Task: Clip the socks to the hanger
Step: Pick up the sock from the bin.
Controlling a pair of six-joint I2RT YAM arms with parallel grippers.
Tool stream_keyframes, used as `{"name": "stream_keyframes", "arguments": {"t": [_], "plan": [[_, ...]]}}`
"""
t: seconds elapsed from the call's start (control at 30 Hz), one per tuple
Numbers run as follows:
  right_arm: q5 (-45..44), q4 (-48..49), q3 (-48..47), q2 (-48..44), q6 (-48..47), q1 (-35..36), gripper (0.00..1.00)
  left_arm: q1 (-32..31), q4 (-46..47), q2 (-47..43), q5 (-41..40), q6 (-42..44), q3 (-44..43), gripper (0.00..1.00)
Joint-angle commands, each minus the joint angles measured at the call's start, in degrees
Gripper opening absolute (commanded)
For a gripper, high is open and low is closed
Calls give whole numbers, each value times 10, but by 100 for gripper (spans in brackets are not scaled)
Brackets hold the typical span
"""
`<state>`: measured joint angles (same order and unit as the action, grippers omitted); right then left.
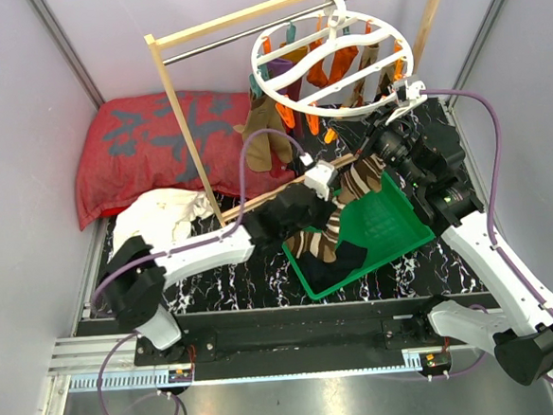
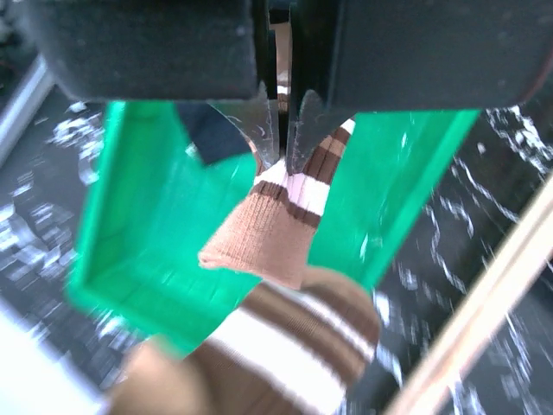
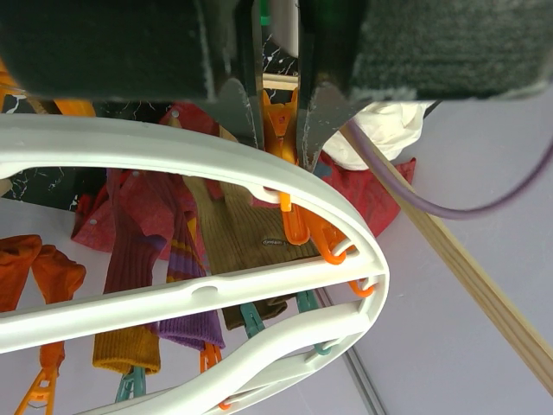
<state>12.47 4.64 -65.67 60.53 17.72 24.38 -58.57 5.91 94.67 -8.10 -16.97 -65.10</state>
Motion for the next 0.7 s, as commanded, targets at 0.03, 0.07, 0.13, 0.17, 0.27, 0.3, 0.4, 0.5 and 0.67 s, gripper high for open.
{"name": "stream_keyframes", "arguments": {"t": [0.03,0.07,0.13,0.17,0.27,0.3,0.4,0.5,0.67], "plan": [[-14,-1,-21,-15,-8,3,8,-1,179,-85,-21,21,61,0],[-12,-1,-22,-16,-8,3,9,0,203,-92,-25,27,66,0],[-9,-1,-24,-16,-5,3,9,6,223,-107,-26,34,73,0],[-5,0,-24,-15,-5,4,9,7,234,-110,-27,36,72,0],[-4,0,-24,-16,-4,3,9,19,252,-116,-29,38,67,0],[-4,-2,-24,-16,-5,3,9,25,257,-116,-29,37,66,0],[-5,-5,-24,-18,-9,3,9,37,273,-121,-24,34,64,0],[-5,-8,-23,-18,-11,4,9,45,290,-128,-22,39,62,0],[-6,-8,-21,-17,-12,4,9,56,299,-138,-8,41,54,0]]}}
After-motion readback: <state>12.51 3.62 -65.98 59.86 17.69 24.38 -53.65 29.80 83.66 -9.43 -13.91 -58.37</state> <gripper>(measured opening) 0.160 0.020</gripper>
